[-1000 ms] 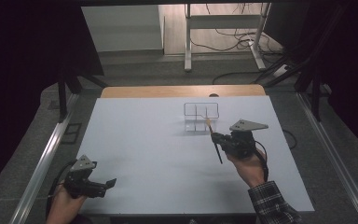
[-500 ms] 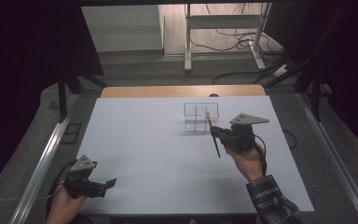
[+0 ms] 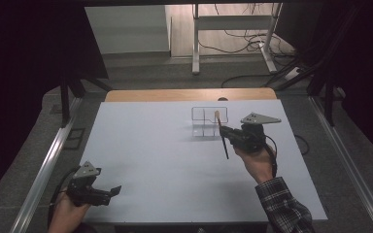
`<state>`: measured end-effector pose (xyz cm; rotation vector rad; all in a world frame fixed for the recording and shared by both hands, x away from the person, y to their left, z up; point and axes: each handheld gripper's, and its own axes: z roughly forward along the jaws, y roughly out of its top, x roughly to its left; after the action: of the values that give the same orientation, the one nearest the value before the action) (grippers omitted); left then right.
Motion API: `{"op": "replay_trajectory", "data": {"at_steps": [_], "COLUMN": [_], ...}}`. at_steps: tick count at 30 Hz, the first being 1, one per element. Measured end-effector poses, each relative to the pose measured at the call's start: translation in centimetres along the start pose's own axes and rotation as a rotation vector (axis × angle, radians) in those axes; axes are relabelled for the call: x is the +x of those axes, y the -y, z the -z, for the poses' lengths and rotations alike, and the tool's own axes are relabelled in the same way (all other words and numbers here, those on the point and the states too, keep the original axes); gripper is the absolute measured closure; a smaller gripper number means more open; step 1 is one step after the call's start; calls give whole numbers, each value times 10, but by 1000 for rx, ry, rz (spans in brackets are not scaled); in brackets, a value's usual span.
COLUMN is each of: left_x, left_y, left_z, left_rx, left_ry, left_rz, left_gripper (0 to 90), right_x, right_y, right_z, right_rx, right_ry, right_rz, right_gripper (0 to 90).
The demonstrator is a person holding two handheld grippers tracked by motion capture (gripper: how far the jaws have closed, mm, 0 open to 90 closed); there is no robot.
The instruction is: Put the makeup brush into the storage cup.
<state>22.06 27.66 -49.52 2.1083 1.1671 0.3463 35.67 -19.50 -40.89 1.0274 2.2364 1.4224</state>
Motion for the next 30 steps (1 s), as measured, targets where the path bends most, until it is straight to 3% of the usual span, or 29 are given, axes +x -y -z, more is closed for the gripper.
{"op": "replay_trajectory", "data": {"at_steps": [30], "left_x": [0], "left_y": [0], "left_z": [0], "left_rx": [8], "left_ry": [-7], "left_rz": [-18], "left_gripper": [0], "right_x": [-2], "right_y": [-20], "right_z": [-20], "right_rx": [-22], "right_ry": [6], "right_rz": [19], "right_gripper": [834]}}
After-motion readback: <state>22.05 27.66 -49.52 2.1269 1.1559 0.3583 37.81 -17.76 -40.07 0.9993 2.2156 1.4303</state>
